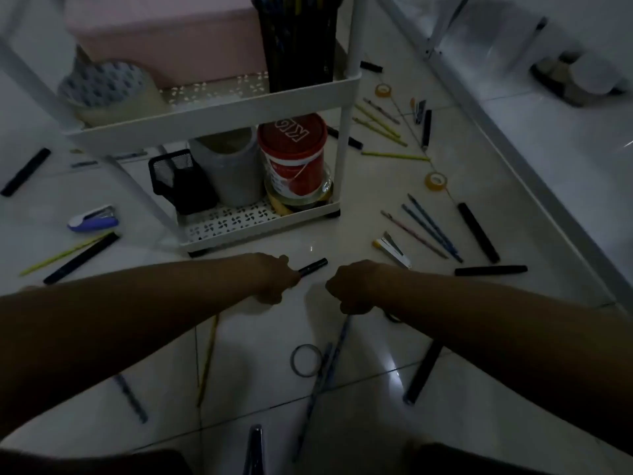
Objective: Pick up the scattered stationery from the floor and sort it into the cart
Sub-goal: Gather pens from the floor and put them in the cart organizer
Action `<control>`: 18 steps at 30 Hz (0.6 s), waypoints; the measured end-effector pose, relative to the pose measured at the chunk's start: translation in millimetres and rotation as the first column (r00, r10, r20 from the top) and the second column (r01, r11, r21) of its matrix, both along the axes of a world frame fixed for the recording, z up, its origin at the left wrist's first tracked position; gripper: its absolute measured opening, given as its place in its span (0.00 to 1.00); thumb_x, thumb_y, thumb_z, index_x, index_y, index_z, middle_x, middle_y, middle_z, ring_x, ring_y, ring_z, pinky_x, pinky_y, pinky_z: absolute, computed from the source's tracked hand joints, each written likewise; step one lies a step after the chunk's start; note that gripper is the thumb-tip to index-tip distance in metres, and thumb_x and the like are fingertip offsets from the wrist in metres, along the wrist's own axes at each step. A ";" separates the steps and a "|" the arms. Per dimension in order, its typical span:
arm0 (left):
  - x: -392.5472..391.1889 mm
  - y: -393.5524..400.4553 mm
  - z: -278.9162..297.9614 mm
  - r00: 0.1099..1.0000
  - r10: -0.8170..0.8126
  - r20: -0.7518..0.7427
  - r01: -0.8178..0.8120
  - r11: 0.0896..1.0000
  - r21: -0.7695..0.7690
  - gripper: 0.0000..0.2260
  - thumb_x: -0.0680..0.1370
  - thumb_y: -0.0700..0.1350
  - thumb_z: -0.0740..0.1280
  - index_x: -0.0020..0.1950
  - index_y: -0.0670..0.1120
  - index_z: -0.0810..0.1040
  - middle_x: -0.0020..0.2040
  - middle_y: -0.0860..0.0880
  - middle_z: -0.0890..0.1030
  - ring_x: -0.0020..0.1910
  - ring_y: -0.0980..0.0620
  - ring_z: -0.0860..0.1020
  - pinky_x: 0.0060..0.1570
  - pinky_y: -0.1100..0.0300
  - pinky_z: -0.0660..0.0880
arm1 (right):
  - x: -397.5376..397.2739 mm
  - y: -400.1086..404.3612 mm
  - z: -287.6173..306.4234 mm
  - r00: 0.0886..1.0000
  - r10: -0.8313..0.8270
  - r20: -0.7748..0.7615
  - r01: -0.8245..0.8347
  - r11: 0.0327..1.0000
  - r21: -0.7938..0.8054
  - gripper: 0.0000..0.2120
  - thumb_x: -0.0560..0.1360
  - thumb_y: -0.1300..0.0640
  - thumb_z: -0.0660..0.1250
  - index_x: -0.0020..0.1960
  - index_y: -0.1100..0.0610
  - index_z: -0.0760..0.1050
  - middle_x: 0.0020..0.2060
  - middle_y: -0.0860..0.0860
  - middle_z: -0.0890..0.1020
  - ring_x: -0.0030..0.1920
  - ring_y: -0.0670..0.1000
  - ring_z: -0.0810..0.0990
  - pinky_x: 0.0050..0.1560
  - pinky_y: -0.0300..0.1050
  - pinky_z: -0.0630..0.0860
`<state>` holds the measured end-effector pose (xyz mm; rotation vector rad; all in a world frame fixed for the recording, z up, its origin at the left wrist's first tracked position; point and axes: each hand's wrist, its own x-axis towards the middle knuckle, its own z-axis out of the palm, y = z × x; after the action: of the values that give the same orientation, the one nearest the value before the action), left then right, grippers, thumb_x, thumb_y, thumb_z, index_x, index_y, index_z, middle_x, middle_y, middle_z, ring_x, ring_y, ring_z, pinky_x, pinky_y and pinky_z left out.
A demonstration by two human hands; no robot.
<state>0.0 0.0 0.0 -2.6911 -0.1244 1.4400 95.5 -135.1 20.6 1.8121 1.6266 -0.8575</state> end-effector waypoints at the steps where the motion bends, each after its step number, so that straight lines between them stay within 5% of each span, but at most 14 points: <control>1: 1.7 -2.0 -3.0 1.000 0.002 -0.015 -0.002 1.000 -0.002 0.25 0.81 0.46 0.61 0.76 0.50 0.56 0.74 0.40 0.55 0.61 0.41 0.73 0.48 0.55 0.70 | 0.5 0.7 -0.8 1.000 -0.002 0.002 0.002 1.000 -0.017 0.20 0.80 0.56 0.60 0.70 0.61 0.66 0.61 0.58 0.74 0.58 0.56 0.76 0.54 0.47 0.74; 7: 3.3 -8.2 -26.4 0.997 0.026 0.070 -0.025 1.000 -0.007 0.29 0.80 0.40 0.63 0.77 0.45 0.54 0.77 0.36 0.44 0.61 0.40 0.74 0.54 0.55 0.74 | 2.8 5.1 -9.4 1.000 -0.017 -0.023 0.017 1.000 -0.011 0.19 0.80 0.56 0.61 0.69 0.61 0.67 0.59 0.58 0.75 0.56 0.54 0.77 0.52 0.46 0.74; 13: 4.2 -5.5 -39.2 0.976 0.022 0.215 -0.022 1.000 -0.005 0.27 0.79 0.38 0.63 0.76 0.42 0.58 0.68 0.36 0.64 0.56 0.40 0.75 0.51 0.52 0.75 | 8.9 9.2 -8.9 1.000 -0.001 0.004 0.001 1.000 -0.004 0.20 0.80 0.56 0.61 0.70 0.61 0.67 0.60 0.57 0.75 0.57 0.54 0.77 0.50 0.43 0.73; 15: 0.4 1.1 -37.9 0.971 0.026 0.240 -0.017 0.999 -0.038 0.28 0.80 0.39 0.61 0.78 0.45 0.53 0.66 0.37 0.65 0.56 0.39 0.75 0.51 0.52 0.74 | 12.4 11.5 -11.3 1.000 -0.022 0.021 0.022 1.000 0.010 0.25 0.80 0.55 0.61 0.74 0.61 0.62 0.64 0.58 0.72 0.60 0.55 0.75 0.53 0.45 0.73; 18: -5.7 12.6 -30.8 0.955 0.019 0.295 -0.009 0.999 -0.037 0.20 0.80 0.40 0.61 0.72 0.43 0.63 0.64 0.40 0.68 0.57 0.41 0.75 0.52 0.52 0.73 | 15.1 13.8 -12.0 0.997 -0.061 0.050 0.056 0.993 0.102 0.34 0.79 0.52 0.63 0.77 0.60 0.51 0.70 0.60 0.64 0.65 0.59 0.71 0.60 0.51 0.73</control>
<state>-5.7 12.6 -30.8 -2.9223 -0.1386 1.0416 110.6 -121.2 8.5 1.9430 1.6167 -0.7588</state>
